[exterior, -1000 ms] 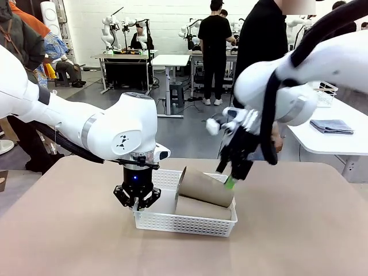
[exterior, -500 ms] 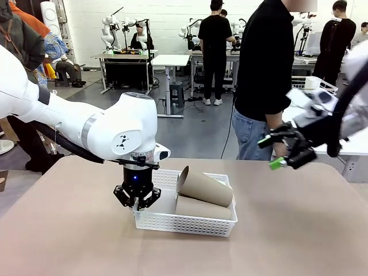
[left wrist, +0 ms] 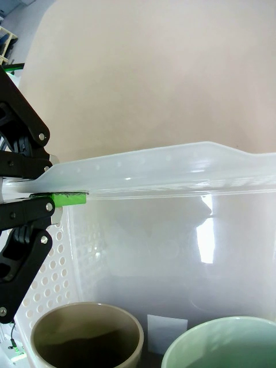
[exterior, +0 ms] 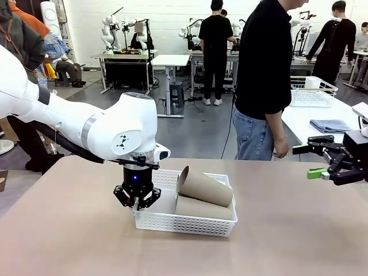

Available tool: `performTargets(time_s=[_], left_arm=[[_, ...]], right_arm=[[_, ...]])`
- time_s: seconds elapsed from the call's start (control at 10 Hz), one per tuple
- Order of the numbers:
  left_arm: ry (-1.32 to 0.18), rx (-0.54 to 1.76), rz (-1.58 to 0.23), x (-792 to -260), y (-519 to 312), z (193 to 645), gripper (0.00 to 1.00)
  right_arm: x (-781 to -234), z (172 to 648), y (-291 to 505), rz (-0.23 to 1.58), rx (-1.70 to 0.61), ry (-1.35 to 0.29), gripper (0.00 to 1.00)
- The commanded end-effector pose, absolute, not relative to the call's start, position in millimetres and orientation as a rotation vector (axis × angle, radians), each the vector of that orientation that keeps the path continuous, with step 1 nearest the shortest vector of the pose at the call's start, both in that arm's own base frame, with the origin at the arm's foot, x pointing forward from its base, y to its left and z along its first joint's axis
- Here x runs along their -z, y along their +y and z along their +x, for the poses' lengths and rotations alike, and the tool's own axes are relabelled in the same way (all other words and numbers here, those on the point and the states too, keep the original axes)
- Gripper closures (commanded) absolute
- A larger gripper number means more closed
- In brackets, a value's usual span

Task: Clean and organize the cups into the basket.
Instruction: Pick up the Reusable plastic cup from the right side of the table and stack it inside the Organizing basket in the center of the table, then move the Organizing basket back to the left side of the table.

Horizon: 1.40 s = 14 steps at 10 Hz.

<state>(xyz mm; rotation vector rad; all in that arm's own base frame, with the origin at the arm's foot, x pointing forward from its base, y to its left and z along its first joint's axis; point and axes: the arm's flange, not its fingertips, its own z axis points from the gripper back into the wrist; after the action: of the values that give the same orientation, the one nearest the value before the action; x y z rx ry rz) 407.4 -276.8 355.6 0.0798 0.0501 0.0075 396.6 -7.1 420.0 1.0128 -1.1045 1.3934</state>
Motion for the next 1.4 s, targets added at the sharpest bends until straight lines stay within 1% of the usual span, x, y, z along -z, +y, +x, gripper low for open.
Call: performTargets(time_s=[0.0, 1.3], left_arm=[[0.051, -0.006, 0.084, -354.3, -277.0, 407.0, 1.0], [0.051, -0.006, 0.084, -354.3, -277.0, 407.0, 1.0]], right_arm=[[-418.0, 395.3, -6.3, 1.022, -1.405, -1.091, 0.0], [-418.0, 395.3, -6.3, 1.022, -1.405, -1.091, 0.0]])
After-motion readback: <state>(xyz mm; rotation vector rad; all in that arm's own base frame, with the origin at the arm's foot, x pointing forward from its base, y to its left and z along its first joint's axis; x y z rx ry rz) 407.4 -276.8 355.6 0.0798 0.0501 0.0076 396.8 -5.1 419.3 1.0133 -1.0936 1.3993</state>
